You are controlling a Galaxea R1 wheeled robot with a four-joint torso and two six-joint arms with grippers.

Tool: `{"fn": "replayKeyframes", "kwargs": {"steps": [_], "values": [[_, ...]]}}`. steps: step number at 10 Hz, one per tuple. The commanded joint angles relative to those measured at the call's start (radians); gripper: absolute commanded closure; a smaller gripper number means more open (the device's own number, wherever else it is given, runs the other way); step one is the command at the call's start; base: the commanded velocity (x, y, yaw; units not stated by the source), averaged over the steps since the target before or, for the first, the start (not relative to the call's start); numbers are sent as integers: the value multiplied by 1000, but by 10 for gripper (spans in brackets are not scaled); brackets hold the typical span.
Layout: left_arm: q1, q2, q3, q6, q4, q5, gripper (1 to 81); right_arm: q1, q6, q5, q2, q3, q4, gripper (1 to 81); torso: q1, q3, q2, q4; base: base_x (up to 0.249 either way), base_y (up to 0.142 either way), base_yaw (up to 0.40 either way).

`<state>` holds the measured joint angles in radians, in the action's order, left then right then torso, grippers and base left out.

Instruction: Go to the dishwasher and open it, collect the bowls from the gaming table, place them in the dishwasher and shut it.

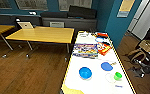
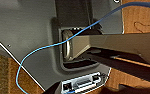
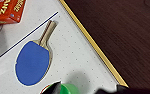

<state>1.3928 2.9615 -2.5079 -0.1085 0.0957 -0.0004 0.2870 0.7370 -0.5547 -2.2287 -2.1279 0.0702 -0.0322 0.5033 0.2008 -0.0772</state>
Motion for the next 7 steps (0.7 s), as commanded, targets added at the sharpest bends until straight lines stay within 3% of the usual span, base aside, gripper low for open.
{"fn": "replayKeyframes", "kwargs": {"steps": [1, 7], "values": [[-17, 1, 15, 0, 7, 65, 10, -111, -2, -21, 30, -1, 22, 10, 0, 0, 0, 0, 0, 0, 0], [-17, -2, 15, 0, 5, 65, 10, -105, -1, -4, -28, 13, 48, 10, 0, 0, 0, 0, 0, 0, 0]]}}
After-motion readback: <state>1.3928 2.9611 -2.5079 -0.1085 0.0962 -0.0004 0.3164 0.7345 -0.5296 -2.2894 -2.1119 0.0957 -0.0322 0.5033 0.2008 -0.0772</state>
